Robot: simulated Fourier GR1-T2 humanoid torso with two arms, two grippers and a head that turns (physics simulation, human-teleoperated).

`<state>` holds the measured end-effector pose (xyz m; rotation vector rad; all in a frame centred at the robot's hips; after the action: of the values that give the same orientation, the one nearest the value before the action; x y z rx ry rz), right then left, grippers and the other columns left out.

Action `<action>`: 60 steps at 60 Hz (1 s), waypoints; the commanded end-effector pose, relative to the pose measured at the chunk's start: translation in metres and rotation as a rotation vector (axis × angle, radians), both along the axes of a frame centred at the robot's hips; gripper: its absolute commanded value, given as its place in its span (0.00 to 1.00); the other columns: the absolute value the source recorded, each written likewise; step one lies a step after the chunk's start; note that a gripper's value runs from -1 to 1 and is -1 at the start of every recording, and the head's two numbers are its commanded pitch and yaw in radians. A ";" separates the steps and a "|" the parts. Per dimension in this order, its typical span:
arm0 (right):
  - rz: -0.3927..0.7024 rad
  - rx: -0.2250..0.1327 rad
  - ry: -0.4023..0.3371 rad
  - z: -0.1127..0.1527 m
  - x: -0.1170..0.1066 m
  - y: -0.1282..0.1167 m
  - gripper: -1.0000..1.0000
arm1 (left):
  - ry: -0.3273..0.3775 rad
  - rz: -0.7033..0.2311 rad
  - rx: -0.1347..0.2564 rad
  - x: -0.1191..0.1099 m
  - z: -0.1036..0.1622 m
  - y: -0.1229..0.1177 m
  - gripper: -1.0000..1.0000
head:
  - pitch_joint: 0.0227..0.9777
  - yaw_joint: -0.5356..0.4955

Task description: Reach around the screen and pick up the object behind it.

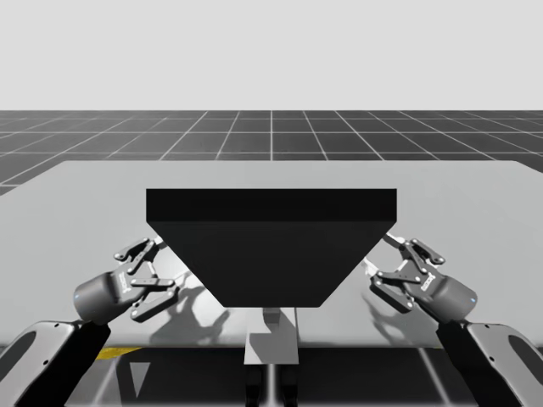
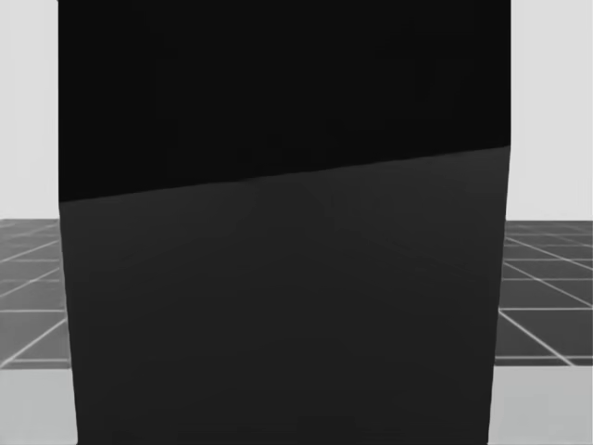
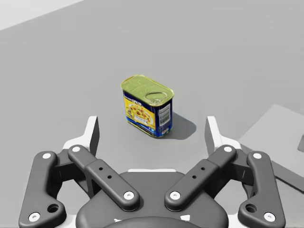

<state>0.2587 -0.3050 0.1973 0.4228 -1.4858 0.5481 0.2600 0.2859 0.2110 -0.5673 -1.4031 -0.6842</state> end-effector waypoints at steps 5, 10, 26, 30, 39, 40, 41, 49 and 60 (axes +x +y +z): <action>0.206 -0.022 -0.045 -0.006 -0.017 0.005 0.00 | 0.044 -0.126 0.067 -0.005 -0.009 0.015 0.00 | 0.14 0.51; 0.260 -0.037 -0.067 -0.008 -0.020 0.003 0.00 | 0.045 -0.172 0.096 -0.004 -0.009 0.019 0.00 | 0.14 0.51; 0.298 -0.080 -0.088 -0.013 -0.017 0.001 0.00 | 0.027 -0.209 0.112 0.013 -0.007 0.025 0.00 | 0.14 0.53; 0.302 -0.084 -0.089 -0.013 -0.016 0.002 0.00 | 0.033 -0.210 0.115 0.021 -0.009 0.025 0.00 | 0.14 0.55; 0.319 -0.100 -0.101 -0.015 -0.015 0.006 0.00 | 0.046 -0.214 0.135 0.044 -0.015 0.025 0.00 | 0.14 0.56; 0.319 -0.101 -0.100 -0.015 -0.015 0.006 0.00 | 0.048 -0.215 0.136 0.045 -0.015 0.025 0.00 | 0.14 0.56; 0.320 -0.102 -0.101 -0.015 -0.015 0.006 0.00 | 0.047 -0.215 0.141 0.047 -0.015 0.025 0.00 | 0.14 0.56; 0.331 -0.109 -0.109 -0.016 -0.015 0.009 0.00 | 0.065 -0.233 0.167 0.068 -0.018 0.015 0.00 | 0.14 0.57; 0.339 -0.115 -0.117 -0.019 -0.015 0.011 0.00 | 0.075 -0.259 0.202 0.085 -0.023 -0.004 0.00 | 0.15 0.57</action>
<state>0.2447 -0.2956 0.1807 0.5647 -1.4922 0.9216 0.3344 0.2958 0.1943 -0.5541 -1.2391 -0.9110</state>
